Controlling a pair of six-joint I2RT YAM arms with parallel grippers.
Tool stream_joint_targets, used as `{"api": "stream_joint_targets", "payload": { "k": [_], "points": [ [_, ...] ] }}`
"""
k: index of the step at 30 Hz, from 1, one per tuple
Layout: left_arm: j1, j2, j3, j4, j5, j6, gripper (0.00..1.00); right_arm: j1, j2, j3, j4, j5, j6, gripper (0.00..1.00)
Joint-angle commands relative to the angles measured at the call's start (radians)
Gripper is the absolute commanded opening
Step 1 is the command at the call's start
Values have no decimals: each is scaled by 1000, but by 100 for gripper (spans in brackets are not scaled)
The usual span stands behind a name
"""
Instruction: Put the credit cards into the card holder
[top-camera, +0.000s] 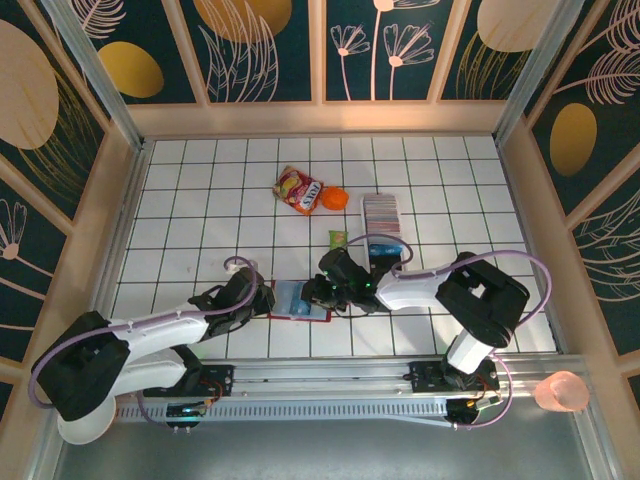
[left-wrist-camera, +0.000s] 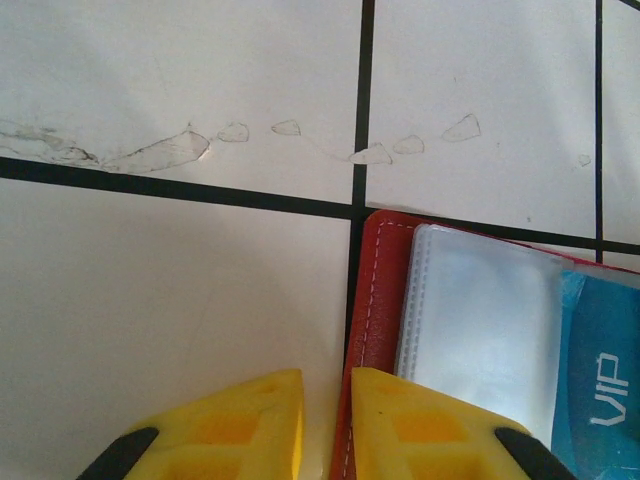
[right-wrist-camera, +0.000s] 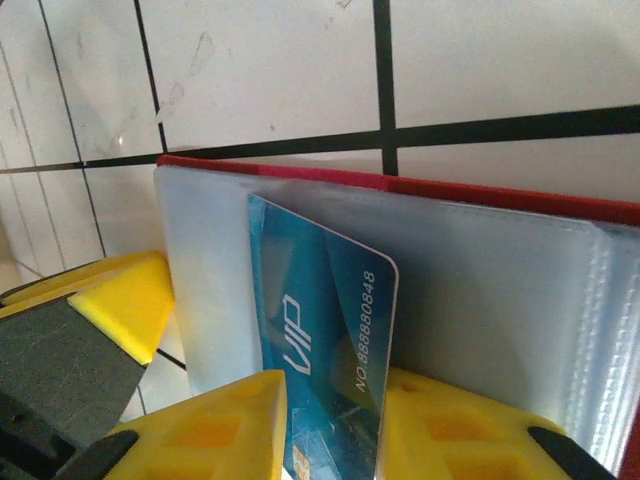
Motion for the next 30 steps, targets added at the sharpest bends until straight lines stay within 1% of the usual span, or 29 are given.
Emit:
{"api": "stream_joint_targets", "payload": {
  "k": [1, 9, 16, 19, 22, 25, 30],
  "points": [
    [-5, 44, -9, 46, 60, 6, 17, 10, 17, 52, -102, 55, -42, 29],
    [-5, 68, -15, 62, 89, 7, 12, 22, 64, 101, -130, 46, -66, 24],
    [-5, 74, -17, 68, 98, 9, 11, 35, 89, 138, -147, 49, -80, 21],
    [-4, 73, -22, 71, 105, 4, 11, 43, 98, 164, -161, 51, -88, 24],
    [-5, 64, -26, 69, 106, 3, 11, 54, 104, 201, -228, 84, -106, 28],
    [-5, 50, -33, 63, 102, 0, 11, 60, 93, 212, -284, 122, -109, 29],
    [-5, 37, -43, 61, 116, -4, 11, 61, 70, 184, -279, 131, -87, 29]
  ]
}}
